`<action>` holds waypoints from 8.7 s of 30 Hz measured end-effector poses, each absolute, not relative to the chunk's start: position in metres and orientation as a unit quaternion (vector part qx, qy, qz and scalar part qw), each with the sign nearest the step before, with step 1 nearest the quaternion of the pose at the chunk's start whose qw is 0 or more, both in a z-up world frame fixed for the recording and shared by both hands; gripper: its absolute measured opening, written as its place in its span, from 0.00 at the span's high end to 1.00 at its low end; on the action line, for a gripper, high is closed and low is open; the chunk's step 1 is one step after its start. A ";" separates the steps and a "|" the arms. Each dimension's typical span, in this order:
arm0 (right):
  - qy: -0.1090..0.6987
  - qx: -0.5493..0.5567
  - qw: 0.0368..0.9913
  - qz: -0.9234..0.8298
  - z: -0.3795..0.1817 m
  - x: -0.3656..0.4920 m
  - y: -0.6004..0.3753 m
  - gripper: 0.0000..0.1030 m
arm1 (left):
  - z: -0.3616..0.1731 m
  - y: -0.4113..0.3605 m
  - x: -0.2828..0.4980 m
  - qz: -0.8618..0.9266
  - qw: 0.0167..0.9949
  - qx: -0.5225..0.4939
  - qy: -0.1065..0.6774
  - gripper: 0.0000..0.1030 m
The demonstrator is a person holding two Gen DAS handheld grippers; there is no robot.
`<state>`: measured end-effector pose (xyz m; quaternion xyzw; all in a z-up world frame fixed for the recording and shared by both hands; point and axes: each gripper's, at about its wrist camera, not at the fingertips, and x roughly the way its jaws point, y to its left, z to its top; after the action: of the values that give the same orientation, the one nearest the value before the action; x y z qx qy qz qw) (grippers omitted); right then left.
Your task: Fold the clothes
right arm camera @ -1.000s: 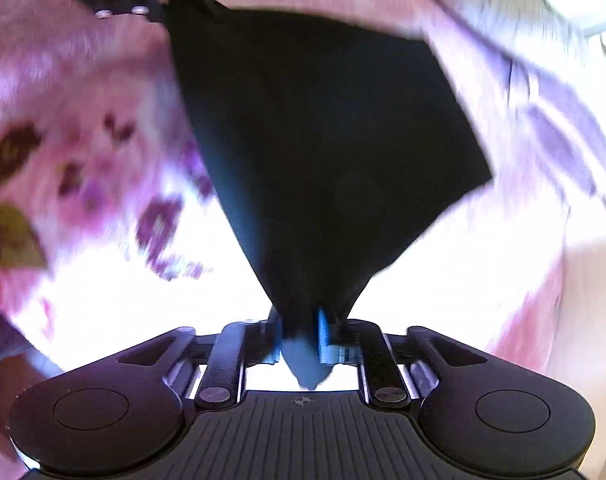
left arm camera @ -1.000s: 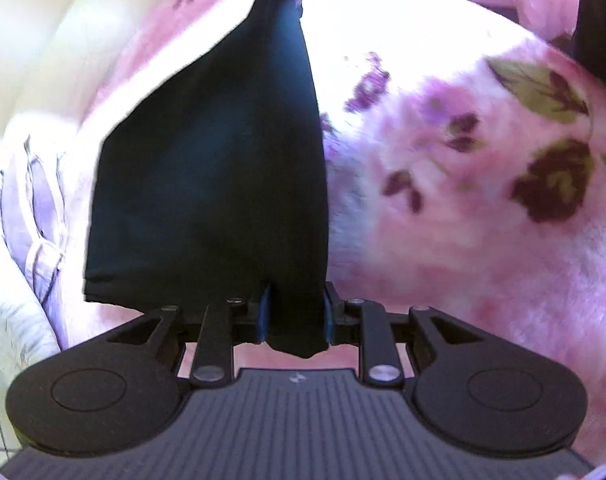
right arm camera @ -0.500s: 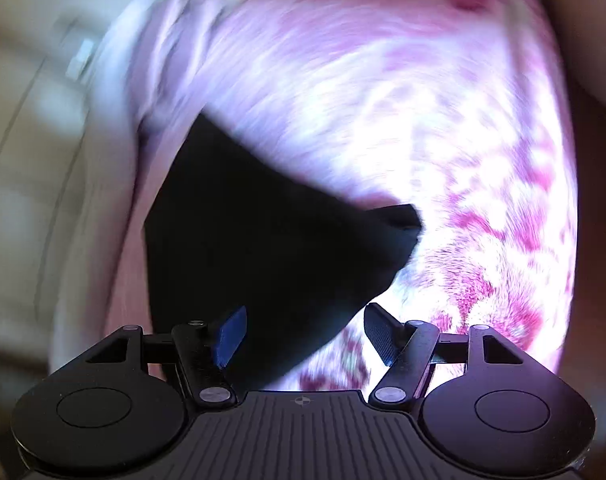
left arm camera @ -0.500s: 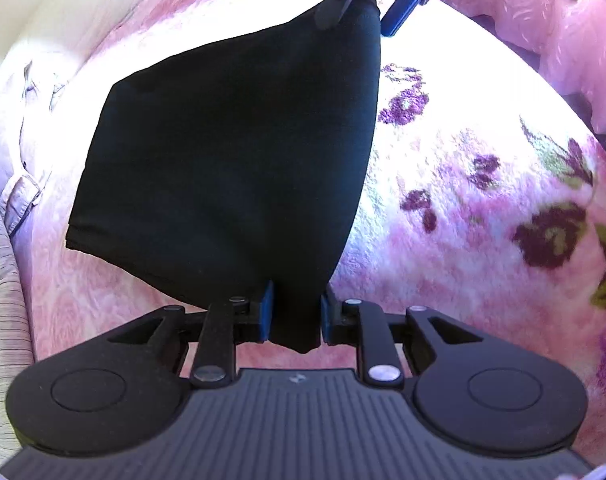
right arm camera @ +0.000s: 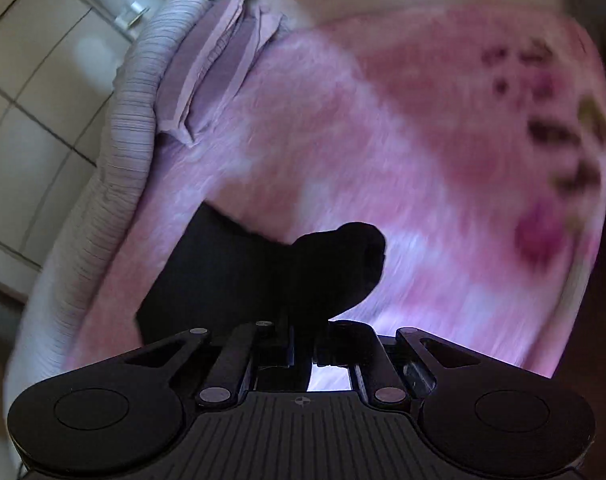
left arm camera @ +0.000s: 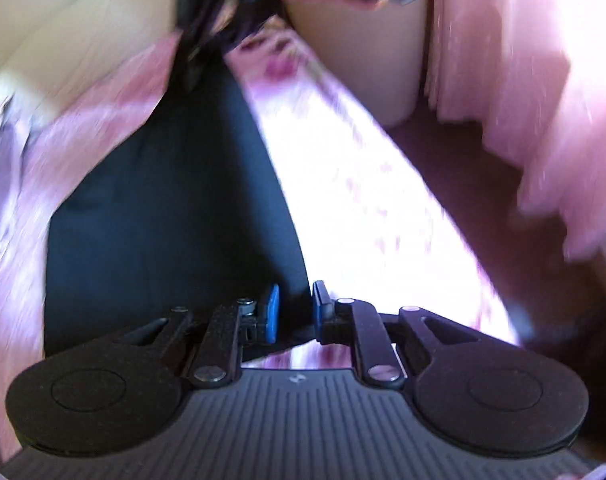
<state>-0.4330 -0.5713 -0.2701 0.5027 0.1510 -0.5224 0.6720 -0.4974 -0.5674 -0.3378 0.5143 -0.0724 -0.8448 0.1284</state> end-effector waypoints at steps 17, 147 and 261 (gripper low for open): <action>0.279 0.380 0.626 -0.621 -0.282 -0.387 -0.483 0.49 | -0.367 -0.658 -0.375 -0.773 0.169 0.533 -0.299 0.54; 0.509 0.131 0.799 -0.292 -0.364 -0.122 -0.722 0.65 | -0.416 -0.720 -0.311 -0.805 0.299 0.476 -0.190 0.98; 0.595 -0.034 0.721 -0.353 -0.361 -0.749 -0.775 0.47 | -0.355 -0.787 -0.655 -0.750 0.228 0.610 -0.115 0.65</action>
<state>-0.7487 -0.7752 -0.3609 -0.0335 0.5955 -0.3528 0.7210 -0.6553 -0.7866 -0.3546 0.6098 -0.1149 -0.7502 0.2282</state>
